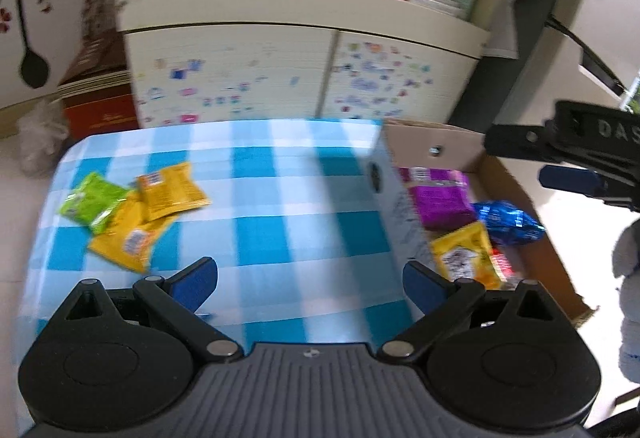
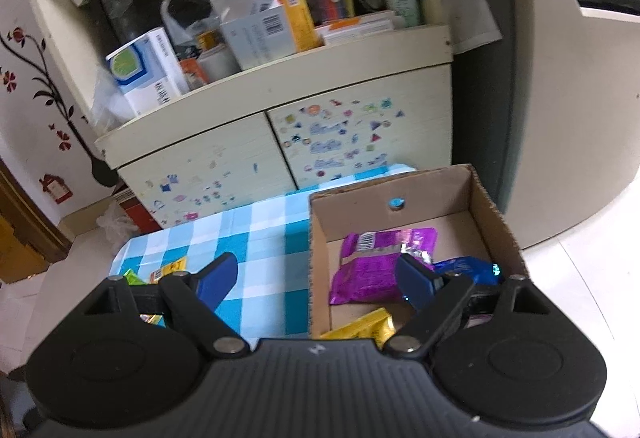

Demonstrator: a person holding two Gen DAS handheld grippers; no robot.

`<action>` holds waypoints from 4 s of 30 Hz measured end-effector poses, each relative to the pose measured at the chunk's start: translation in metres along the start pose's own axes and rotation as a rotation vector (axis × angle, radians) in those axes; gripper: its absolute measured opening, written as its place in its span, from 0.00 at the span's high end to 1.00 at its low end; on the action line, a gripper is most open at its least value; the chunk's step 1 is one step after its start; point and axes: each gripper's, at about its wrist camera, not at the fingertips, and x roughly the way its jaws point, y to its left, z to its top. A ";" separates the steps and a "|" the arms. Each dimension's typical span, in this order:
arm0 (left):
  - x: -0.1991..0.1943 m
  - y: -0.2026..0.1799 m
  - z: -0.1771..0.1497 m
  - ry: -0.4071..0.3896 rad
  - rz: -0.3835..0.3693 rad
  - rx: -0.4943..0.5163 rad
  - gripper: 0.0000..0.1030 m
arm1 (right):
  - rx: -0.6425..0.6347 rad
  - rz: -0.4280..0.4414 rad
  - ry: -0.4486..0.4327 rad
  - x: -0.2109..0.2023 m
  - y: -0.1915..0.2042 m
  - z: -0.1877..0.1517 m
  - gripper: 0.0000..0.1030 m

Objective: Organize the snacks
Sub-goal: 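Move both grippers back over the blue and yellow packets on the tablecloth, then grasp the light-blue packet with the left gripper while the right gripper grasps a yellow packet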

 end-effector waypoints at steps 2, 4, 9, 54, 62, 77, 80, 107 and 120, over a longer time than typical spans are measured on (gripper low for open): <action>-0.003 0.013 0.001 0.003 0.027 -0.025 0.02 | -0.014 0.010 0.007 0.002 0.006 -0.001 0.16; -0.004 0.025 0.001 0.012 0.053 -0.049 0.02 | -0.029 0.020 0.012 0.004 0.012 -0.003 0.16; -0.008 0.061 -0.001 0.043 0.131 -0.098 0.02 | -0.061 0.047 0.032 0.010 0.028 -0.007 0.16; 0.063 0.141 -0.039 0.177 0.326 -0.331 0.14 | -0.268 0.242 0.224 0.145 0.147 -0.041 0.21; 0.069 0.140 -0.043 0.200 0.375 -0.349 0.00 | -0.298 0.262 0.226 0.184 0.167 -0.042 0.21; 0.067 0.137 -0.044 0.211 0.397 -0.387 0.00 | -0.358 0.268 0.228 0.228 0.186 -0.059 0.34; 0.067 0.137 -0.044 0.211 0.395 -0.384 0.00 | -0.343 0.279 0.230 0.227 0.183 -0.056 0.37; 0.049 0.146 -0.043 0.148 0.296 -0.439 0.40 | -0.235 0.215 0.248 0.156 0.137 -0.042 0.54; 0.064 0.126 -0.055 0.151 0.343 -0.287 0.00 | -0.281 0.190 0.245 0.203 0.162 -0.065 0.27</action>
